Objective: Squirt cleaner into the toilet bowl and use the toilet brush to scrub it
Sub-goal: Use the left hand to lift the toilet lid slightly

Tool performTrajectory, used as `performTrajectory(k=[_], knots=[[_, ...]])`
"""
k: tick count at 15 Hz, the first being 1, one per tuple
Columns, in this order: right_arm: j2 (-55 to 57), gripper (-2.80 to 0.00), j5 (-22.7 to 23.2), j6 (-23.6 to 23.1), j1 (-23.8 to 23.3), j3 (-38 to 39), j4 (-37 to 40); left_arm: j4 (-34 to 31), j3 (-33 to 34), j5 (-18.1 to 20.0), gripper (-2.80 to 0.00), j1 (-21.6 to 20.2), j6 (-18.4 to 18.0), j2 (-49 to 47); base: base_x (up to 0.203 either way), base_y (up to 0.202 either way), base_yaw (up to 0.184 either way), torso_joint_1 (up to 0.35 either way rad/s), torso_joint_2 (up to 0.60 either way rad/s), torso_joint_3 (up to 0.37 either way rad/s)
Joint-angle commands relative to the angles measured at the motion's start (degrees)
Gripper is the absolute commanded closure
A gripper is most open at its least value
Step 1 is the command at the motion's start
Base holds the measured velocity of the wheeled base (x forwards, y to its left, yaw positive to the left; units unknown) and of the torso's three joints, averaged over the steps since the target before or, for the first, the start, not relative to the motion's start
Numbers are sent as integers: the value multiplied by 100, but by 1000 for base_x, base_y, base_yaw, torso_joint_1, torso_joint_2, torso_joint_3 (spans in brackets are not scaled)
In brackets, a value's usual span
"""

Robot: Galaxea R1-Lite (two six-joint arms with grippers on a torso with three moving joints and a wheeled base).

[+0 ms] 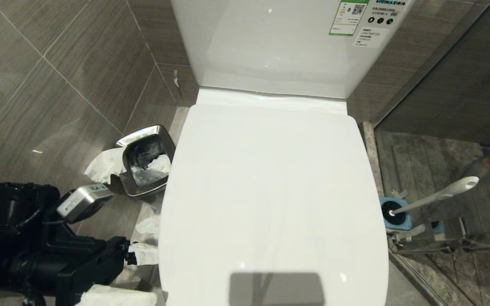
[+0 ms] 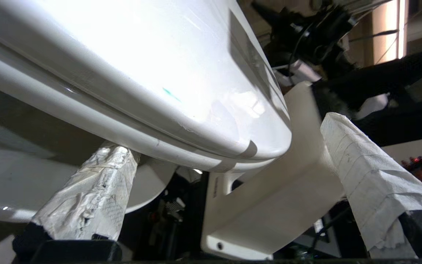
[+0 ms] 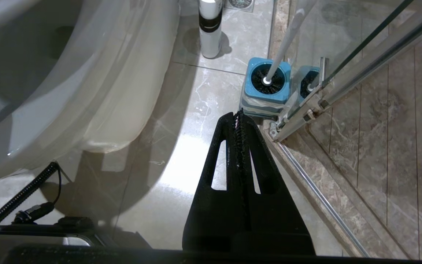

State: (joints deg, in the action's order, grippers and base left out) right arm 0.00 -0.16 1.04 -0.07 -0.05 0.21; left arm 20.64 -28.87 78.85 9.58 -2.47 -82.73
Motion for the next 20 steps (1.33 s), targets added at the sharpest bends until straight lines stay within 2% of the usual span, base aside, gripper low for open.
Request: performTrajectory(k=[1, 3, 4, 7, 20], knots=[[0, 0, -2, 2, 5, -4, -3, 35, -210, 30, -280, 8, 673, 674, 0, 0, 0, 0, 0, 0], [0, 0, -2, 2, -1, -4, -3, 37, -303, 21, -280, 9, 1241, 1047, 0, 0, 0, 0, 0, 0], [0, 0, -2, 2, 5, 4, -3, 44, -359, 17, -280, 9, 1371, 1141, 0, 0, 0, 0, 0, 0], [9, 0, -2, 2, 0, 0, -3, 61, -604, -5, -280, 79, 1361, 1171, 0, 0, 0, 0, 0, 0], [6, 0, -2, 2, 7, 4, -3, 237, -2422, -235, -280, 86, 1398, 885, 0, 0, 0, 0, 0, 0]])
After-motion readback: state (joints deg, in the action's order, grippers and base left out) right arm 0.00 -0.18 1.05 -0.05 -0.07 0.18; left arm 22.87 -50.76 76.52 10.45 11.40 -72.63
